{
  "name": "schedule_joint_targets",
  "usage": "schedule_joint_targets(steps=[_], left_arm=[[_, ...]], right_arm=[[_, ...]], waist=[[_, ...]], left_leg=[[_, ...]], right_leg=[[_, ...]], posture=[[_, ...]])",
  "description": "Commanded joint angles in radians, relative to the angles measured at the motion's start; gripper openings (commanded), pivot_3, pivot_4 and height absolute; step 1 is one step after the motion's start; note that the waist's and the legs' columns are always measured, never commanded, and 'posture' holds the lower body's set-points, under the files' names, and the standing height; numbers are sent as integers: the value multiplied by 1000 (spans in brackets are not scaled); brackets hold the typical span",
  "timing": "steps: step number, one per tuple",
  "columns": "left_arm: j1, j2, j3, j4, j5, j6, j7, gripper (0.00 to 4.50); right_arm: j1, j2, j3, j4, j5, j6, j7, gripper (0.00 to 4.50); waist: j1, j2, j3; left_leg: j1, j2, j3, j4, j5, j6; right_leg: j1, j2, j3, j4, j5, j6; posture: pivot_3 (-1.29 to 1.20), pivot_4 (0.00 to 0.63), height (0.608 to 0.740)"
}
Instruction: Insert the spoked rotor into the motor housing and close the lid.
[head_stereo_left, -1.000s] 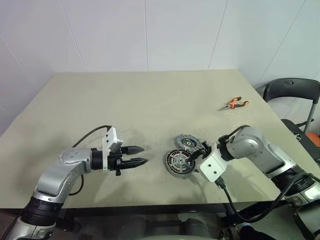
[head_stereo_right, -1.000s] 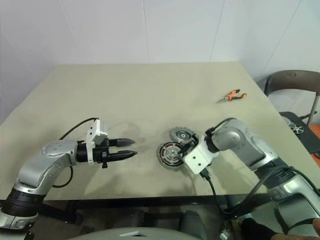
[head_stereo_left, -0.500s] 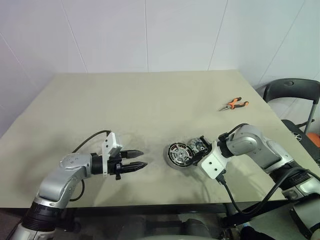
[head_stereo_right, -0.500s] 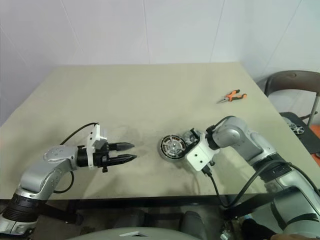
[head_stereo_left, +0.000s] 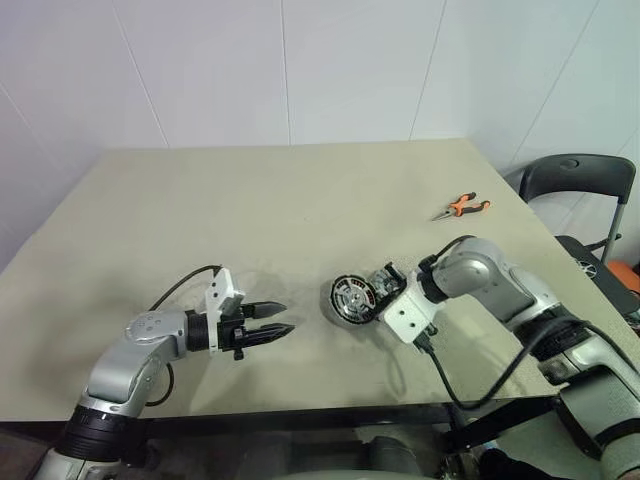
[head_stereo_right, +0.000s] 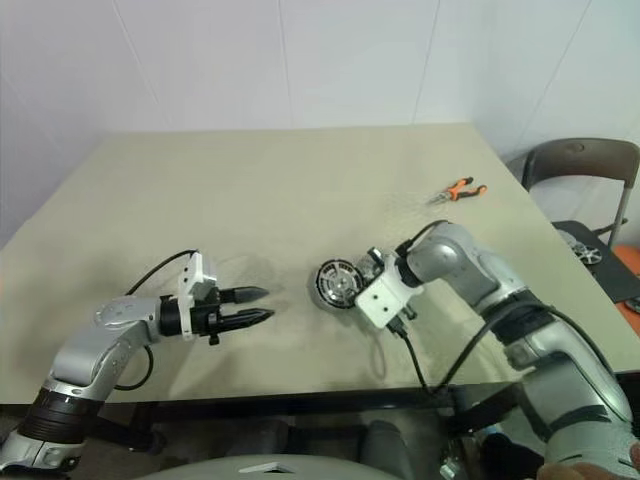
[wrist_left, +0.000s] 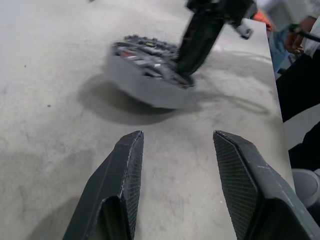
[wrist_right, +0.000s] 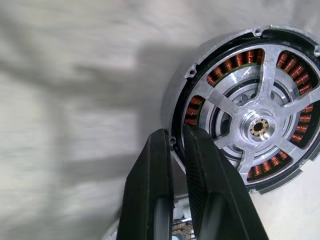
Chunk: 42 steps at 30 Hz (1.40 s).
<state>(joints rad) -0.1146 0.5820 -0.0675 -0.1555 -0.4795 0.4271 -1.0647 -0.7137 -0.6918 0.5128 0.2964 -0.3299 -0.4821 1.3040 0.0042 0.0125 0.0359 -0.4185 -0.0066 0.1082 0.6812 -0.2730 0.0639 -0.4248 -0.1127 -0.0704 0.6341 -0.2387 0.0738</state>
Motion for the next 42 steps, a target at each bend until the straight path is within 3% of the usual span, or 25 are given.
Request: schedule_joint_targets(steps=[1, 9, 14, 24, 32, 42], left_arm=[[-15, -9, -4, -4, 7, -19, 4, 2359], [-12, -31, -4, 8, 24, -27, 9, 2359], [12, -41, -7, -5, 29, -31, 12, 2359], [15, -58, -22, -9, 35, -34, 35, 2359], [17, -65, -29, 12, 41, -42, 43, 2359], [28, -70, -23, -3, 16, -19, 49, 2359]], right_arm=[[-71, 42, -33, -11, 63, 133, 42, 82], [-105, 44, -21, -57, 134, 441, 243, 82], [-168, 37, 7, 54, 87, 390, 259, 82], [-246, 142, 25, 232, 44, 387, 192, 82], [-239, 157, 14, 257, 50, 371, 171, 2773], [-173, 98, -108, -96, 265, 688, 298, 2773]], waist=[[3, 0, 0], [7, 1, 0], [6, 2, 0], [0, 3, 0], [-19, 3, 0], [-14, 4, 0]], left_leg=[[0, 0, 0, 0, 0, 0], [-4, -1, 0, 0, 0, 1], [-4, -1, 0, -1, 0, 1], [-4, -1, 0, -1, 0, 0], [-3, -1, 0, -1, 0, 0], [-3, -1, 0, -2, 0, -1]], right_leg=[[0, 0, 0, 0, 0, 0], [-3, -2, 0, -1, 0, 0], [-3, -2, 0, 0, 0, 0], [-4, -1, 0, 0, 0, 0], [-2, -1, 0, 1, 1, 1], [-3, -2, 0, 1, 1, 1]], posture=[[0, 0, 740], [0, 0, 740], [0, 0, 740], [0, 0, 740], [0, 0, 740], [0, 0, 740]])
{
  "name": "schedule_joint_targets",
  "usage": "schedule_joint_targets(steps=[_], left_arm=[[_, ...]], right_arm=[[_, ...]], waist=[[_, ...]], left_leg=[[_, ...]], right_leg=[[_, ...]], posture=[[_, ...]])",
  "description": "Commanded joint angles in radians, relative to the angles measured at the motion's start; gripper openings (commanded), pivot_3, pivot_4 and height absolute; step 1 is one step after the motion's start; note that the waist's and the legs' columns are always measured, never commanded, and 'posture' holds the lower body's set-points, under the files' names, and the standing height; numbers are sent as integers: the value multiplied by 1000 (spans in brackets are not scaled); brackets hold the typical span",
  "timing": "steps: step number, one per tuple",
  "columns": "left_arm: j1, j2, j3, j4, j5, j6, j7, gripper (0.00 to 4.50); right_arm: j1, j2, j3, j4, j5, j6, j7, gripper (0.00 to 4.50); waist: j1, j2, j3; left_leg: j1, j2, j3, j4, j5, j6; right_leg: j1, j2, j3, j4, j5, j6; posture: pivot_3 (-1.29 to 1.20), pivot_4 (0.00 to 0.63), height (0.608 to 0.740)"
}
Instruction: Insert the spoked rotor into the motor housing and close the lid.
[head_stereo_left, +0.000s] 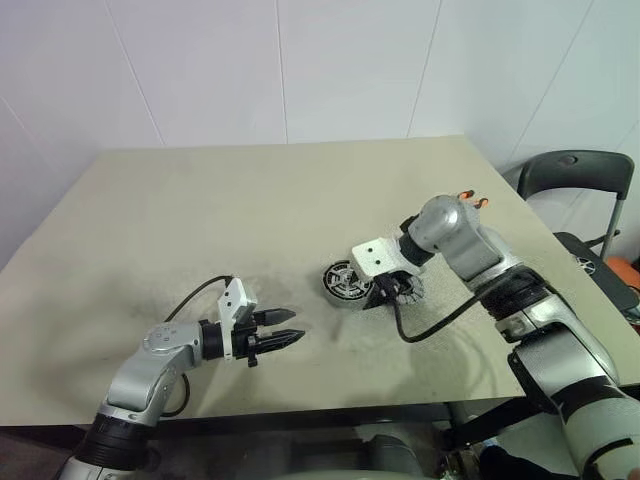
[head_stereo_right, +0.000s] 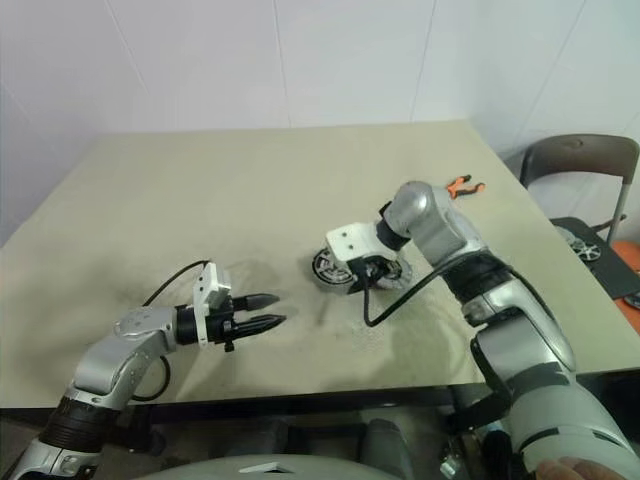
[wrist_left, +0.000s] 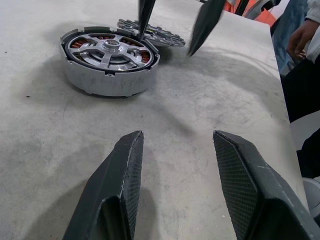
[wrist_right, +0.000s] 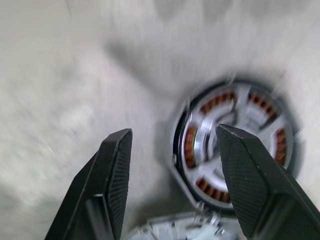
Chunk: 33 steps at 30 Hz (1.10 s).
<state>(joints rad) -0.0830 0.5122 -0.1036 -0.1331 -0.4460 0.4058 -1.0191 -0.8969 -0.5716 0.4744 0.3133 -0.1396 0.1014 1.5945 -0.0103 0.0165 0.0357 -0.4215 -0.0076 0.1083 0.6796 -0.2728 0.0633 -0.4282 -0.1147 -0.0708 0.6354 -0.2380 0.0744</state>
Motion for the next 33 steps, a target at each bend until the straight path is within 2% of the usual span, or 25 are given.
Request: schedule_joint_targets(steps=[1, 5, 10, 17, 21, 26, 33], left_arm=[[-8, 6, 26, -27, -35, 16, -4, 2359], [-41, 26, 80, -38, -104, 87, -3, 2359], [-90, 42, 120, -32, -146, 143, 10, 2359], [-203, 32, 190, 47, -199, 203, 54, 2359], [-237, 48, 216, 77, -212, 231, 56, 2359], [-258, 67, 235, 119, -210, 236, 49, 2359], [-264, 65, 232, 82, -222, 271, 77, 2359]], right_arm=[[18, -22, -99, -144, 98, 157, -16, 2773], [64, 17, -252, -239, 167, 338, -228, 2773], [194, 54, -428, -369, 199, 494, -517, 2773], [349, 178, -744, -503, 305, 781, -884, 2773], [478, 211, -833, -618, 371, 865, -968, 2773], [600, 223, -874, -685, 423, 884, -1035, 2773], [637, 195, -854, -703, 492, 870, -1065, 2773]], waist=[[0, 0, 0], [0, 0, 0], [4, 0, 0], [10, 0, 0], [15, 1, 0], [20, 1, 0], [19, 2, 1]], left_leg=[[0, 0, 0, 0, 0, 0], [0, 0, 0, 0, 0, 0], [0, 0, 0, -1, 0, 0], [-4, 0, 0, -2, 0, -1], [-5, -1, 1, -4, 0, -1], [-5, -2, 2, -4, -1, 2], [-4, -1, 1, -4, -1, 2]], right_leg=[[0, 0, 0, 0, 0, 0], [0, 0, 0, 0, 0, 0], [0, -1, 0, -1, 0, 0], [0, -1, -1, -1, 0, 0], [0, -1, -1, -4, 0, 0], [0, -2, -1, -5, 0, 0], [1, -1, -1, -4, 0, 0]], posture=[[0, 0, 740], [0, 0, 740], [0, 0, 740], [0, 0, 740], [0, 0, 740], [0, 0, 740], [0, 0, 740]])
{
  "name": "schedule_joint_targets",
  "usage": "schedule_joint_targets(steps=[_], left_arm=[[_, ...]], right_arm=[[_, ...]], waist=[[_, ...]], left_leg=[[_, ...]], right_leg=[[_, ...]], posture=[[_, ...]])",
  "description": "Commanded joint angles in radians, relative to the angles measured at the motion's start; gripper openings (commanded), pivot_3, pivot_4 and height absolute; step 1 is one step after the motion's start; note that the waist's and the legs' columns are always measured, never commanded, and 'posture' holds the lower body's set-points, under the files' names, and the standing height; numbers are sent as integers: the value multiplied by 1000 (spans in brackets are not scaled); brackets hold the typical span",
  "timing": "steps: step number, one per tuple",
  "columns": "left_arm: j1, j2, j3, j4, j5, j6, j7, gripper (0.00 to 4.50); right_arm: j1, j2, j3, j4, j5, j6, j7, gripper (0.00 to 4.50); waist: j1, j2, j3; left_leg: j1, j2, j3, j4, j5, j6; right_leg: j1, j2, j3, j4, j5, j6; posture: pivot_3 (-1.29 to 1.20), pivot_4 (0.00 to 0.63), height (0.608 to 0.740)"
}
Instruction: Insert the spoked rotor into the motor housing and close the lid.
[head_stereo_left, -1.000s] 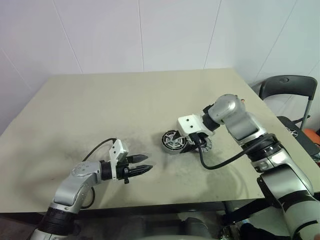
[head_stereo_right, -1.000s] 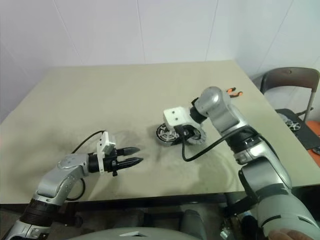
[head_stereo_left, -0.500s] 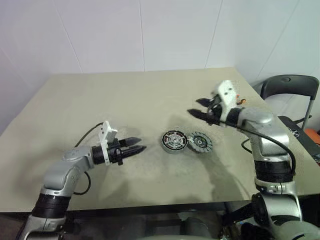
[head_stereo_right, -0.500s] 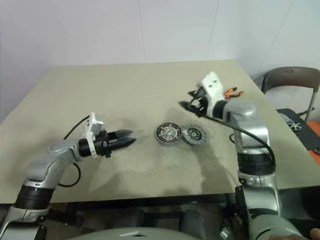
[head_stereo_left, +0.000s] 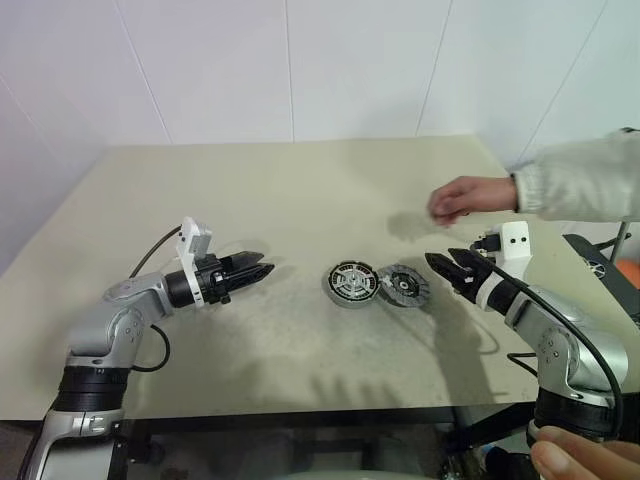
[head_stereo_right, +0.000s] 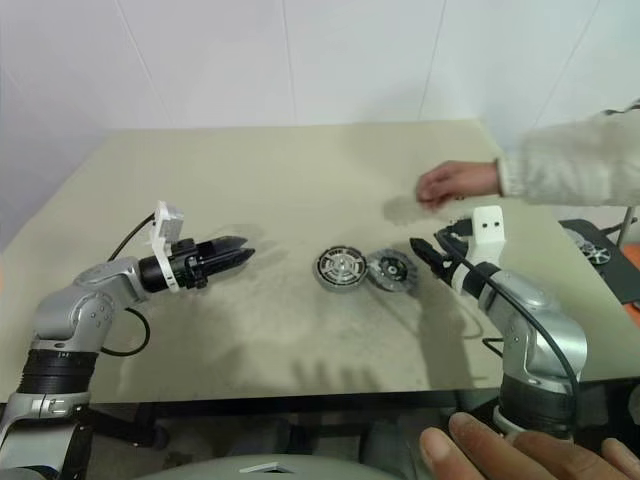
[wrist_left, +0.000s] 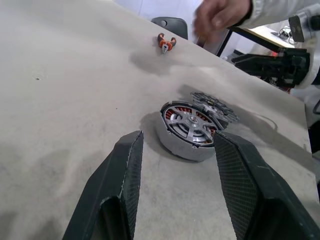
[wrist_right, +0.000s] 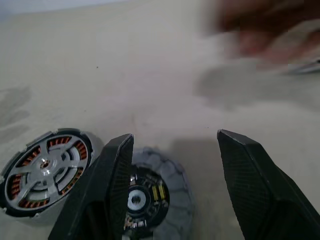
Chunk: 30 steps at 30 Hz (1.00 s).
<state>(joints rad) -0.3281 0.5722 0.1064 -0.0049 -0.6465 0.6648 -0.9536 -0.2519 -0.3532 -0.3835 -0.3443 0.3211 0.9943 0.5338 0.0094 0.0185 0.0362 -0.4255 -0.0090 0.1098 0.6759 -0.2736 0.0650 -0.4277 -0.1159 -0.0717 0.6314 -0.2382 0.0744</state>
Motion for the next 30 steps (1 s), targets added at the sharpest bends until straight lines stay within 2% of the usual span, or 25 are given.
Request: schedule_joint_targets(steps=[1, 15, 30], left_arm=[[-19, 3, 23, -53, -23, 18, 18, 2359], [20, 0, 36, -142, -62, 74, 76, 2359], [13, 4, 19, -66, -26, 12, 31, 2359]], right_arm=[[-11, -27, 5, -42, 41, -23, -6, 2773], [-33, -78, 89, -4, 78, -49, -26, 2773], [-37, -107, 112, 15, 89, -74, -33, 2773]], waist=[[0, 0, 0], [4, 1, 1], [6, 6, 4]], left_leg=[[0, 0, 0, 0, 0, 0], [-1, -1, 0, 3, -1, 3], [-4, -10, 0, 4, -2, 6]], right_leg=[[0, 0, 0, 0, 0, 0], [1, -1, 0, -1, 0, 0], [2, -4, 1, -3, -1, 1]], posture=[[0, 0, 740], [0, 0, 740], [0, 0, 740]])
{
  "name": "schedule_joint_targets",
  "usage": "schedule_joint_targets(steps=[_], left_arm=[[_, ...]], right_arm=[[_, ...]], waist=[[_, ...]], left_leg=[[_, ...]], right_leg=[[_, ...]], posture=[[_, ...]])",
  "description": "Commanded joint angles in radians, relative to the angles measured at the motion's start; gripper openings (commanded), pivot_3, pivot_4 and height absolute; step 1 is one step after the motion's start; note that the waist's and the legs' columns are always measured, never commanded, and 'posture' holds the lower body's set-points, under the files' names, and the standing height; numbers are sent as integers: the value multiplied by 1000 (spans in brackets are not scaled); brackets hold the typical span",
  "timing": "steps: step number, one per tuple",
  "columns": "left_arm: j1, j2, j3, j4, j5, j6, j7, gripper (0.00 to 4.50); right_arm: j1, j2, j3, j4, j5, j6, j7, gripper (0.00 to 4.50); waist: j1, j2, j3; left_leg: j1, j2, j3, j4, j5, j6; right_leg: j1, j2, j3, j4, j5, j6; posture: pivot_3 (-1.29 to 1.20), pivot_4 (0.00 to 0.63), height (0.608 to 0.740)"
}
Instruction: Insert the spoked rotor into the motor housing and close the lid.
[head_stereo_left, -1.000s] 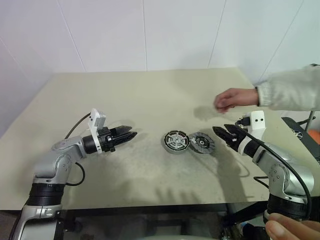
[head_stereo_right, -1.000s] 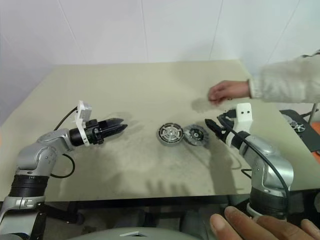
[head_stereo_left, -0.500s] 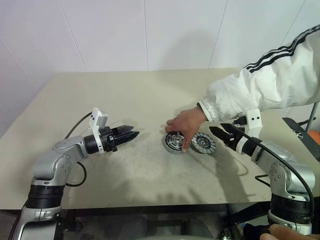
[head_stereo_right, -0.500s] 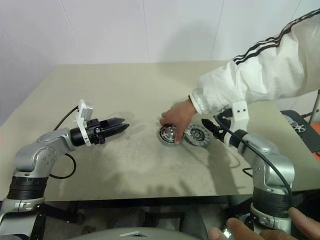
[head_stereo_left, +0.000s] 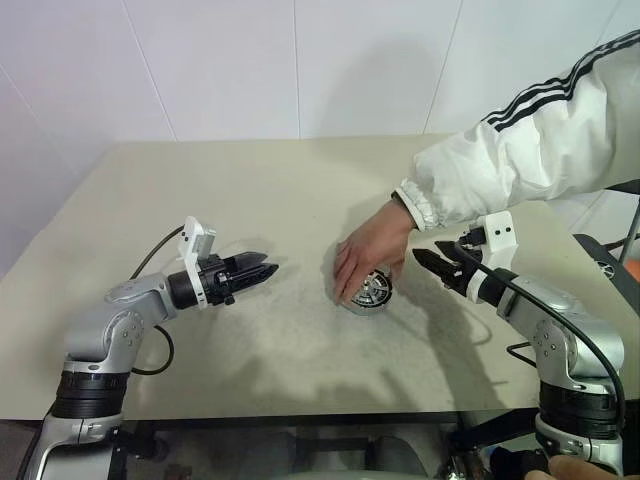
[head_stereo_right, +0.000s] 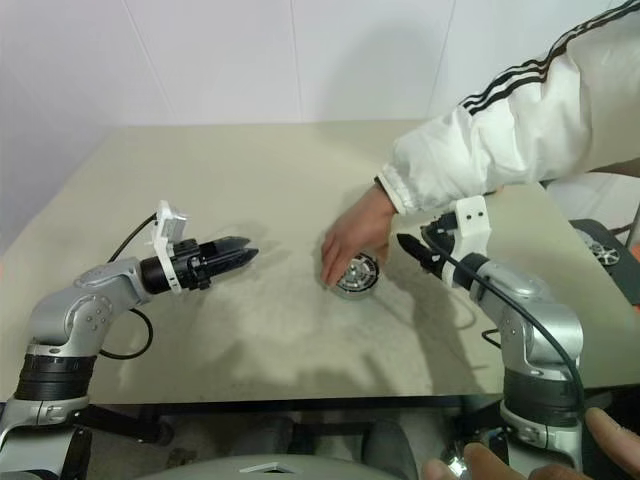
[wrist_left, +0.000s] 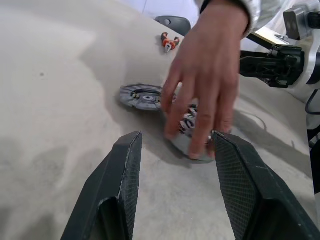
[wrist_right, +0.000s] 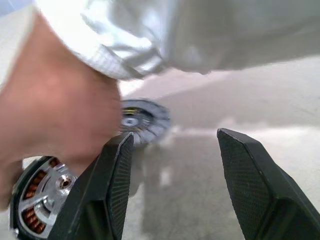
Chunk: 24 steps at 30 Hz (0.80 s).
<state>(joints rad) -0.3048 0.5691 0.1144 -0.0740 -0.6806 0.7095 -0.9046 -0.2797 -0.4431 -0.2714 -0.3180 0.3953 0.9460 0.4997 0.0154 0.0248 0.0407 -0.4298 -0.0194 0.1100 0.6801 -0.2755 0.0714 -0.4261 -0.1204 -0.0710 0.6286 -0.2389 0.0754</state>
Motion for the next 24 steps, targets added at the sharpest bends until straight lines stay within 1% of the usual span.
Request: schedule_joint_targets(steps=[1, 5, 8, 10, 12, 14, 16, 19, 21, 24], left_arm=[[-8, 6, 10, 6, 10, -38, -22, 2359], [7, -1, 5, 4, 19, -54, -31, 2359], [16, -6, 0, -6, 22, -59, -29, 2359], [15, -8, -3, -6, 24, -60, -29, 2359], [11, -11, -7, -5, 26, -61, -28, 2359], [7, -16, -10, -6, 25, -59, -26, 2359], [3, -22, -13, -7, 26, -58, -22, 2359], [3, -30, -14, -12, 25, -55, -17, 2359], [6, -33, -14, -17, 23, -53, -14, 2359], [24, -39, -3, -33, 17, -49, 2, 2359]], right_arm=[[-8, -20, 1, -13, 18, -25, 1, 2773], [-1, -38, 13, -13, 24, -24, 18, 2773], [22, -100, 66, -27, 13, -48, 84, 2773], [24, -187, 157, -49, -30, -112, 162, 2773], [7, -297, 289, -72, -97, -226, 282, 2773], [-51, -356, 380, -60, -140, -319, 370, 2773], [-116, -390, 447, -24, -188, -411, 437, 2773], [-248, -428, 571, 90, -323, -644, 557, 2773], [-318, -428, 609, 157, -356, -741, 622, 2773], [-413, -423, 648, 265, -395, -877, 721, 2773]], waist=[[0, 0, 0], [-1, 0, 0], [-1, -1, 1], [-2, -1, 1], [-3, -1, 1], [-4, -4, 2], [-4, -5, 3], [-2, -6, 4], [-2, -7, 4], [-3, -7, 4]], left_leg=[[0, 0, 0, 1, 0, 0], [0, 0, 0, 2, -1, 0], [0, 0, 0, 2, -1, 0], [0, 0, 0, 3, -3, 6], [0, -1, 0, 4, -3, 7], [1, -1, 1, 4, -4, 9], [2, 0, 1, 4, -4, 9], [2, 0, 0, 4, -3, 9], [2, 0, 0, 4, -1, 5], [2, 0, 0, 4, 0, 4]], right_leg=[[0, 0, 0, 0, 0, 0], [1, 0, 0, 0, 0, 0], [2, 0, 0, 0, 0, 0], [2, 0, 0, 0, 0, 0], [2, 0, 0, -1, 0, 0], [3, 0, 1, -2, 0, 0], [4, 1, 1, -2, 0, 1], [4, 1, 0, -1, -1, 1], [4, 1, 0, -1, -1, 2], [5, 1, 0, -1, 0, 4]], posture=[[0, 0, 740], [0, 0, 740], [0, 0, 740], [0, 0, 740], [0, 0, 740], [0, 0, 740], [0, 0, 740], [0, 0, 740], [0, 0, 740], [0, 0, 740]])
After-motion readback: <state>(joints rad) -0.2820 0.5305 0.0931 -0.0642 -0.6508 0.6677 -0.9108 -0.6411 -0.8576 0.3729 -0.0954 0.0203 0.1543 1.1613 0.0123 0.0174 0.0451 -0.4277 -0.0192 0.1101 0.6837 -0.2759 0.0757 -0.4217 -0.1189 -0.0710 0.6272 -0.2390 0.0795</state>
